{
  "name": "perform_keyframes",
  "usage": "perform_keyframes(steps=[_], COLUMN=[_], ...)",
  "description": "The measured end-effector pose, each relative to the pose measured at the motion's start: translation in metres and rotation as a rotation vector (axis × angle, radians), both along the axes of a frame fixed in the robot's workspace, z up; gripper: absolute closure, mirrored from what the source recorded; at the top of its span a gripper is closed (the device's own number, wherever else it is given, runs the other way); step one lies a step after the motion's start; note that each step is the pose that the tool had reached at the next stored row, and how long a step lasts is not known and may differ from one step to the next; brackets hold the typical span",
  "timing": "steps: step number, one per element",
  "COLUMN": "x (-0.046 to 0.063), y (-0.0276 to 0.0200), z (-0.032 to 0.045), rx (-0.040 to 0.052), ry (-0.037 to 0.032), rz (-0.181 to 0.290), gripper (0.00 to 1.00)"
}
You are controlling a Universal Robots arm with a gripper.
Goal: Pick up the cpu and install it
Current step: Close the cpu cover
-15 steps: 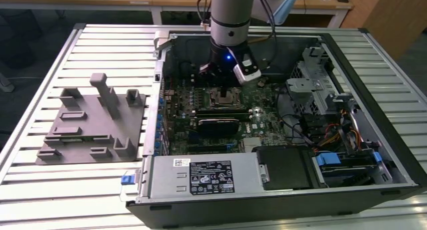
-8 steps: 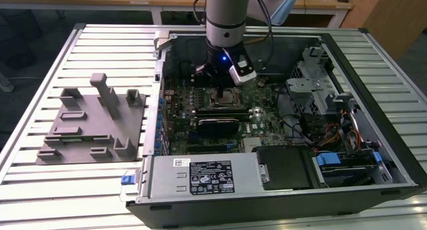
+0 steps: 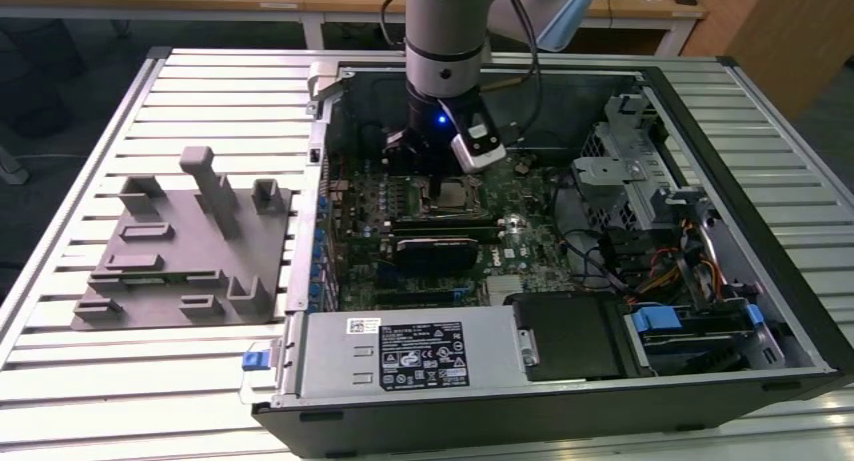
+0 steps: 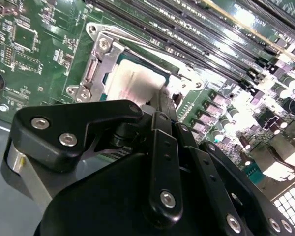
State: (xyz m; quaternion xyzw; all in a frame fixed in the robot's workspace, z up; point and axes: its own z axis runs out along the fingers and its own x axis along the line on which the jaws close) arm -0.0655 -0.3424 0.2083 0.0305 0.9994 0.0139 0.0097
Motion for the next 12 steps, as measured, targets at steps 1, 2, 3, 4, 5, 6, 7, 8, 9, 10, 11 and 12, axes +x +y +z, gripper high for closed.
perform_keyframes(steps=[1,2,3,4,5,6,7,8,9,10,11,12], x=[-0.001,-0.002,-0.0027,-0.0033,-0.0037,-0.0041,-0.0046,-0.005,-0.0054,-0.0058,-0.0061,-0.0064], y=[0.0,0.0,0.0,0.0,0.0,-0.0002,-0.0003,-0.0003,-0.0003,-0.0003,-0.0003,-0.0003], z=[-0.0006,-0.001,-0.0015,-0.0022,-0.0028,-0.0032,-0.0035,-0.0038,-0.0041,-0.0044,-0.0048,-0.0051], rx=[0.0009,0.0008,0.0008,0.0009,0.0009,0.0008,0.0008,0.0007,0.0008,0.0008,0.0009,0.0008], ry=[-0.0002,0.0,0.0,0.0,0.0,0.0,0.0001,0.0001,0.0001,0.0001,0.0,0.0], rz=[0.001,0.002,0.004,0.005,0.007,0.011,0.016,0.022,0.031,0.041,0.052,0.063], gripper=[0.89,0.89,0.89,0.89,0.89,0.89,0.89,0.89,0.89,0.89,0.89,0.89])
